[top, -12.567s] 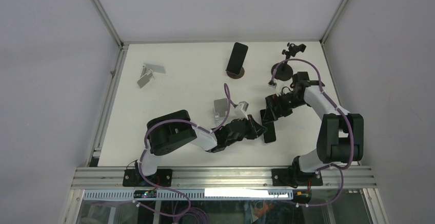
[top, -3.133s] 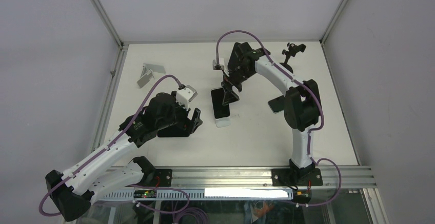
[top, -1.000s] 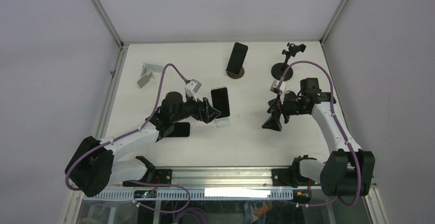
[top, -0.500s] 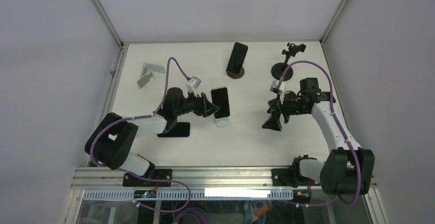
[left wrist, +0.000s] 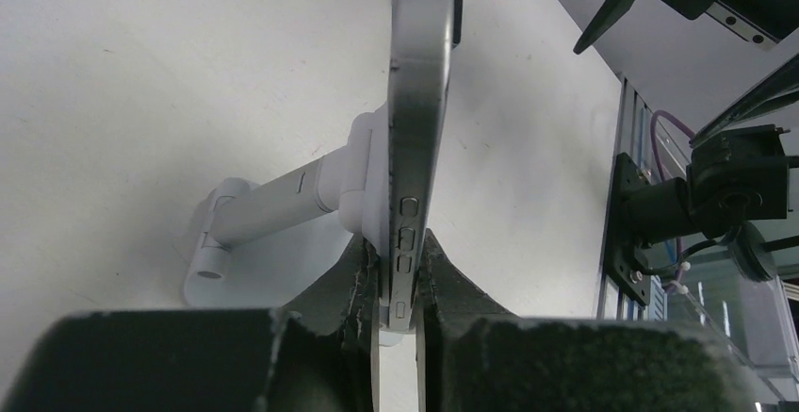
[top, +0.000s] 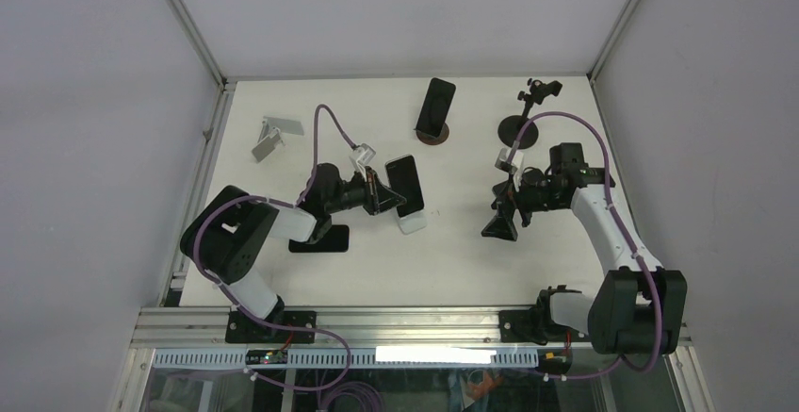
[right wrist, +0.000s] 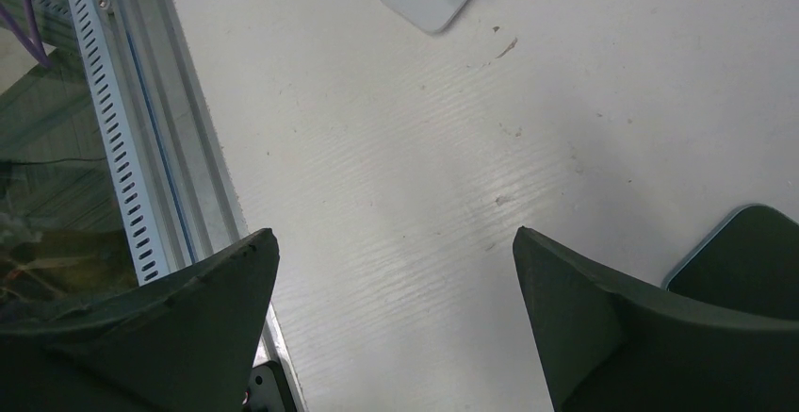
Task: Place the phone on the phone stand
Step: Move the phone stand with the phone to the center of the board.
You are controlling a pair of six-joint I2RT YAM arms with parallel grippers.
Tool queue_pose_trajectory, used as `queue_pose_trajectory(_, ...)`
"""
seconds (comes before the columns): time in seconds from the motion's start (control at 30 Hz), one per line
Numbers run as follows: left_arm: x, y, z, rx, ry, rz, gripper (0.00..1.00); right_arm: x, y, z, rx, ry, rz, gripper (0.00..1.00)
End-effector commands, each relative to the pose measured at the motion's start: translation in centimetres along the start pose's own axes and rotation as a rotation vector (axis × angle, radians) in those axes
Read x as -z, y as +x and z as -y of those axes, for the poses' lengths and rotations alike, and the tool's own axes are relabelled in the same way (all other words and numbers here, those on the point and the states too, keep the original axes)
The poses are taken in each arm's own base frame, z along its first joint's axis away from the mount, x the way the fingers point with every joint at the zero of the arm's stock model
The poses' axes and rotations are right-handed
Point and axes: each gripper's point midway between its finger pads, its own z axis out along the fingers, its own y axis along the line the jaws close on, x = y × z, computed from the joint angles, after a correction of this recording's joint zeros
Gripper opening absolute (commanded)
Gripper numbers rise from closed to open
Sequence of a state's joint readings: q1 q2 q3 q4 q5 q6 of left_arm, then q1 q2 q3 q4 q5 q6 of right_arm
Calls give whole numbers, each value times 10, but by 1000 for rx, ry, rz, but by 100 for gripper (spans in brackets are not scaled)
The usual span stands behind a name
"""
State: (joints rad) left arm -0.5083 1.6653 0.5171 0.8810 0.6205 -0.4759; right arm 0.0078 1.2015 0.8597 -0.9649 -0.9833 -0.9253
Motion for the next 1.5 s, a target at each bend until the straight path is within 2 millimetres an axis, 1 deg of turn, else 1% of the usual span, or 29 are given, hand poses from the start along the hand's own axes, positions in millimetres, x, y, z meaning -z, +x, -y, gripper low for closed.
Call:
queue_pose_trajectory(0.0, -1, -37, 15, -132, 75, 115, 0, 2, -8, 7, 41, 16, 14, 99)
queue_pose_trajectory(0.07, 1, -46, 12, -141, 65, 130, 0, 3, -8, 7, 39, 16, 13, 99)
queue_pose_trajectory(0.13, 4, -61, 4, -148, 47, 159, 0, 3, -8, 7, 41, 17, 13, 99)
queue_pose_trajectory(0.23, 11, -95, -13, -149, 21, 224, 0, 3, -8, 7, 43, 18, 13, 99)
queue_pose_trajectory(0.37, 11, -144, -32, -185, 15, 306, 0, 3, -8, 7, 44, 20, 10, 99)
queue_pose_trajectory(0.43, 6, -162, -42, -201, 28, 331, 0, 3, -8, 8, 44, 21, 8, 99)
queue_pose_trajectory(0.47, 1, -165, -50, -199, 44, 326, 0, 3, -8, 7, 44, 22, 8, 99)
queue_pose_trajectory(0.53, -6, -178, -62, -200, 72, 338, 0, 3, -7, 8, 42, 22, 5, 99)
queue_pose_trajectory(0.63, -17, -192, -83, -216, 70, 344, 0, 3, -7, 8, 43, 24, 3, 99)
queue_pose_trajectory(0.8, -32, -199, -120, -230, 16, 300, 0, 3, -5, 9, 38, 24, -4, 99)
queue_pose_trajectory(0.93, -38, -200, -139, -226, 1, 278, 0, 2, -4, 11, 32, 22, -9, 99)
queue_pose_trajectory(1.07, -41, -197, -148, -221, -1, 264, 0, 1, -2, 12, 27, 21, -14, 99)
queue_pose_trajectory(1.33, -47, -182, -161, -199, -14, 228, 1, 1, -2, 13, 24, 22, -17, 99)
queue_pose_trajectory(1.37, -47, -181, -162, -195, -16, 223, 2, 1, -2, 13, 24, 22, -17, 99)
queue_pose_trajectory(1.47, -47, -176, -165, -186, -26, 214, 10, 1, -2, 13, 23, 22, -18, 99)
